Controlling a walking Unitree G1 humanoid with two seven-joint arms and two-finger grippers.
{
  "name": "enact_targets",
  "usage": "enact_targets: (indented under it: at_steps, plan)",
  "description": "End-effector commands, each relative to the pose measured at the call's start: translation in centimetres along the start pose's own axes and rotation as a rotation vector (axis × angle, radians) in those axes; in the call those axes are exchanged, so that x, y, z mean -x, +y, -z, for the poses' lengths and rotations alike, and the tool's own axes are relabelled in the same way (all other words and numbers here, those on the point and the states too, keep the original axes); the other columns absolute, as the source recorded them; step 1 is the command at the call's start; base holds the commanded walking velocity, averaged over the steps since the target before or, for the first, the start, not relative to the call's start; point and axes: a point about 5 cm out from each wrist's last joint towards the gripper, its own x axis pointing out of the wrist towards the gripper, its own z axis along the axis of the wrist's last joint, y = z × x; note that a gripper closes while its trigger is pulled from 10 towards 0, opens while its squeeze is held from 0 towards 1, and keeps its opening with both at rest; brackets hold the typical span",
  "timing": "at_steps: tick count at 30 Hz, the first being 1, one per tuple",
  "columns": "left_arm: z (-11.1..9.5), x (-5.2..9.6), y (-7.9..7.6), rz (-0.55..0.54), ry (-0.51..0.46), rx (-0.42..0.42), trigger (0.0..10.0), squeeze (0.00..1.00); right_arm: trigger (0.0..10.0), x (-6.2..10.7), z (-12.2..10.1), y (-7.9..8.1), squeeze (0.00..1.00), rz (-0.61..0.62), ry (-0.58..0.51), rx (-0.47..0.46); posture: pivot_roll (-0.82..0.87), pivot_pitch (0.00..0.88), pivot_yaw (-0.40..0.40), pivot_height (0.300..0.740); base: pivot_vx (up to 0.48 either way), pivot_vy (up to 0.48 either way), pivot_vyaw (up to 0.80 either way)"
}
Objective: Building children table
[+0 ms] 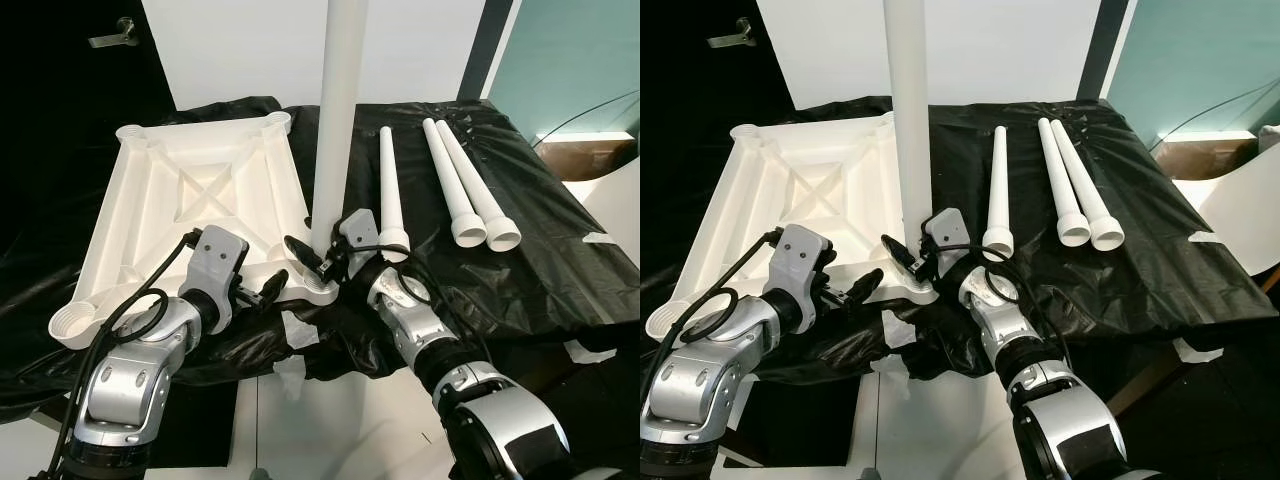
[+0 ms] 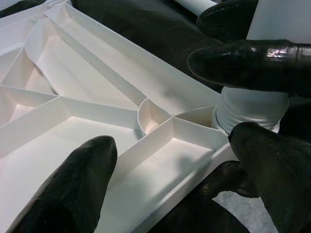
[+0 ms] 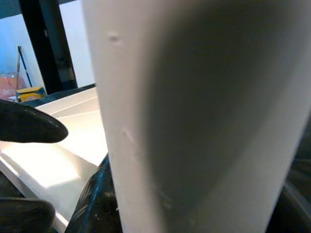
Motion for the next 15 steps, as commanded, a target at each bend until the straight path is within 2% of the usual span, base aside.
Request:
enact_targets:
  at_steps: [1, 4, 11, 15]
  plan:
    - [0.0, 0.18, 0.21, -0.035, 0.008, 0.0, 10.0, 0.0, 10.0, 2.26, 4.54, 0.38, 0.0, 0.032, 0.23, -0.115, 0.17, 0.038, -0.013, 0.74, 0.0, 0.0, 0.0]
    - [-0.02, 0.18, 0.18, -0.035, 0.007, 0.0, 10.0, 0.0, 10.0, 2.14, 4.58, 0.15, 0.0, 0.037, 0.26, -0.124, 0.16, 0.039, -0.012, 0.74, 0.0, 0.0, 0.0]
    - [-0.09, 0.2, 0.01, -0.03, 0.006, 0.0, 10.0, 0.0, 10.0, 1.61, 3.92, -0.2, 0.0, 0.021, 0.279, -0.068, 0.16, 0.038, -0.014, 0.74, 0.0, 0.0, 0.0]
    - [-0.06, 0.29, -0.1, -0.031, 0.005, 0.004, 10.0, 0.0, 10.0, 1.41, 3.6, -0.26, 0.0, 0.131, 0.237, -0.072, 0.17, 0.036, -0.019, 0.74, 0.0, 0.0, 0.0]
